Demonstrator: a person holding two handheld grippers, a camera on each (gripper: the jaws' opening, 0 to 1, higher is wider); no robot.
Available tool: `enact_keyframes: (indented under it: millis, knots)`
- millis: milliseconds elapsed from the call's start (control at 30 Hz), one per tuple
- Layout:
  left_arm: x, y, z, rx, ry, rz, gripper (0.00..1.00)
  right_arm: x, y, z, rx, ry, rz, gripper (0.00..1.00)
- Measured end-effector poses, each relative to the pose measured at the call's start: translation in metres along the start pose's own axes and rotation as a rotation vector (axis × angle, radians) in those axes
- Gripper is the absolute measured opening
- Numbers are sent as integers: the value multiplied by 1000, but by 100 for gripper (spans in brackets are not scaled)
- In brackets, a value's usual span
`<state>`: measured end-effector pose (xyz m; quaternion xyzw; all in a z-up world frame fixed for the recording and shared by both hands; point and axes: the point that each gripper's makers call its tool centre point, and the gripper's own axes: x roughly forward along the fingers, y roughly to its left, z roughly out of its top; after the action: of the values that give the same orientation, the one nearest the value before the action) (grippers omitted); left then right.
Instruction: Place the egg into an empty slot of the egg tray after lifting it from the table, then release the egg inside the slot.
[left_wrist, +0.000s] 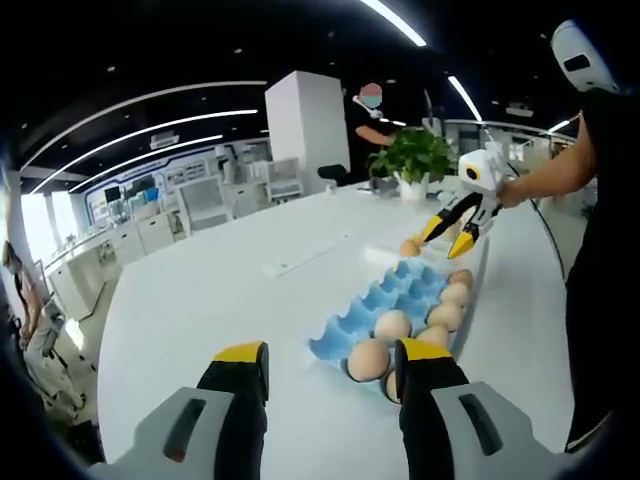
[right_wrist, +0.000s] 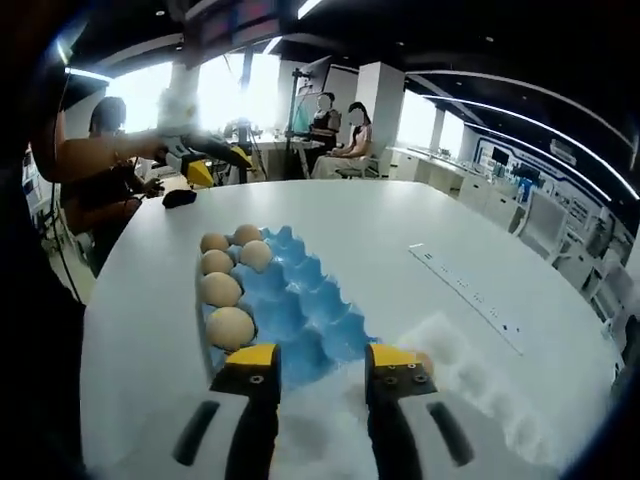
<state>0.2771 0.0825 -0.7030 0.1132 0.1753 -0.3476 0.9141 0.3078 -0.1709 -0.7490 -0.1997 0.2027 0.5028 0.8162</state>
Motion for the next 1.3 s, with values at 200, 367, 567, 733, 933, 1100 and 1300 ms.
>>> enact_keyframes:
  millis: [200, 367, 567, 733, 933, 1100, 1300]
  knots:
    - [0, 1, 1, 1, -1, 2, 51, -11, -11, -9, 35, 4, -39, 33]
    - [0, 2, 1, 2, 1, 2, 51, -19, -19, -16, 45, 14, -75, 33]
    - [-1, 1, 0, 0, 7, -1, 50, -34, -31, -30, 56, 29, -106, 31]
    - [0, 1, 0, 4, 2, 1, 51, -51, -47, -45, 94, 43, -160, 31]
    - [1, 0, 1, 5, 2, -3, 50, -67, -62, -64, 115, 75, -212, 31]
    - [1, 1, 1, 5, 1, 2, 51, -73, -67, -77, 119, 107, -235, 31]
    - [1, 0, 3, 8, 2, 0, 50, -75, -74, -87, 141, 124, -253, 32]
